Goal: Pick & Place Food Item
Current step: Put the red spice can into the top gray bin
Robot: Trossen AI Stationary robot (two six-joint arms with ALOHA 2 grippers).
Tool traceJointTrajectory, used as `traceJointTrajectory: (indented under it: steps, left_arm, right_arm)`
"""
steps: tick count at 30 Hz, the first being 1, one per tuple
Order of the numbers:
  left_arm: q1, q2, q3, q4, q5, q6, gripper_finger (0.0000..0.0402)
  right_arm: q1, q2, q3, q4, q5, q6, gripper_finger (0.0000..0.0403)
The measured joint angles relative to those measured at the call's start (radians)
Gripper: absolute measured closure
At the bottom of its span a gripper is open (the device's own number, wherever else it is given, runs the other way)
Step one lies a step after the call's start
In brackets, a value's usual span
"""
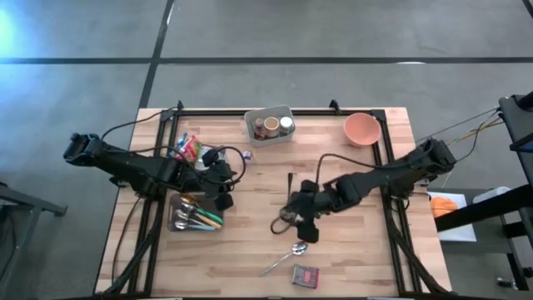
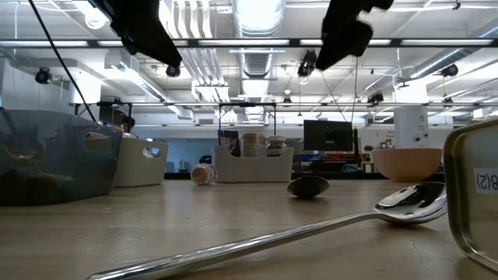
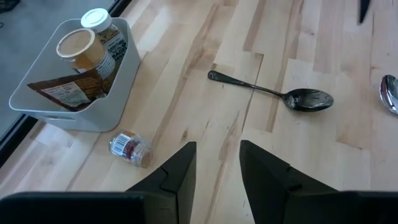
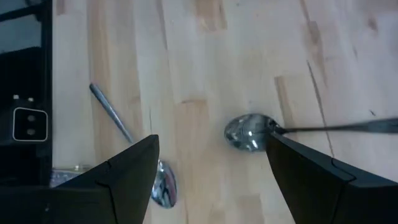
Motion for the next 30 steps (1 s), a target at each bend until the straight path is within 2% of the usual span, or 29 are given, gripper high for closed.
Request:
traceJointTrajectory:
  steps: [4,8,16,21,30]
  left_arm:
    - [0.000,0.000,0.000,0.000,0.000,-0.001,0.0276]
    - [0.000,0.000,0.000,0.000,0.000,-0.001,0.0276]
    - [0.000,0.000,0.000,-0.012,0.001,0.000,0.0276]
    - [0.000,0.000,0.000,-0.015,0.001,0.027,0.0276]
    - [0.000,0.000,0.000,-0.026,0.004,0.042,0.0276]
  right_arm:
    - [0.074,-0.001,0.025,-0.031,0.065,0.122,0.0110]
    - [0.135,0.000,0.024,-0.035,0.070,0.249,0.0110]
    - [0.265,0.074,0.056,-0.037,0.046,0.280,0.0110]
    - [0.305,0.214,0.161,-0.052,-0.028,0.285,0.0110]
    - [0.332,0.426,0.458,-0.289,-0.031,0.409,0.0110]
